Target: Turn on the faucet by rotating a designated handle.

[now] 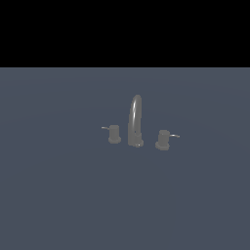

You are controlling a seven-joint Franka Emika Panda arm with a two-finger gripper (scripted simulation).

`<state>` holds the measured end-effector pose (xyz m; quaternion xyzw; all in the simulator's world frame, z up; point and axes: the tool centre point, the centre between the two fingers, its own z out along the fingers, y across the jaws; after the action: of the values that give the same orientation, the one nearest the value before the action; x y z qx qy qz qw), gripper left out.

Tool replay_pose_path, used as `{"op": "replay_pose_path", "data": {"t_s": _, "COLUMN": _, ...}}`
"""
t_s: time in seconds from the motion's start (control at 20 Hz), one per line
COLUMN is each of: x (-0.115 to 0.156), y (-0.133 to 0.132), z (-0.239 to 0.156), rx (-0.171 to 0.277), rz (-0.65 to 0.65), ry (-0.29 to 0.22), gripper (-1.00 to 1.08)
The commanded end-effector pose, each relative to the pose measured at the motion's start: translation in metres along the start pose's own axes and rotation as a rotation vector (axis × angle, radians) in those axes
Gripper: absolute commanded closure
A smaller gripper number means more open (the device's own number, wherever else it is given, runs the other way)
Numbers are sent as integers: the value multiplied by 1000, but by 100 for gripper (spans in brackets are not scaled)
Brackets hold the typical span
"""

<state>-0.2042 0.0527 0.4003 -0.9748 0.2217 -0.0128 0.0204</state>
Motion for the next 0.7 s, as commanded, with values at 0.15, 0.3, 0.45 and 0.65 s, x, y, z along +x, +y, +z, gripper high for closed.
{"op": "replay_pose_path", "data": {"t_s": 0.15, "x": 11, "y": -24, "z": 31, "rx": -2, "rz": 120, "ry": 1, "gripper": 108}}
{"op": "replay_pose_path", "data": {"t_s": 0.3, "x": 18, "y": -36, "z": 48, "rx": -4, "rz": 185, "ry": 1, "gripper": 108}}
{"op": "replay_pose_path", "data": {"t_s": 0.45, "x": 26, "y": -48, "z": 65, "rx": -5, "rz": 248, "ry": 1, "gripper": 108}}
{"op": "replay_pose_path", "data": {"t_s": 0.65, "x": 37, "y": -62, "z": 86, "rx": -7, "rz": 331, "ry": 1, "gripper": 108}}
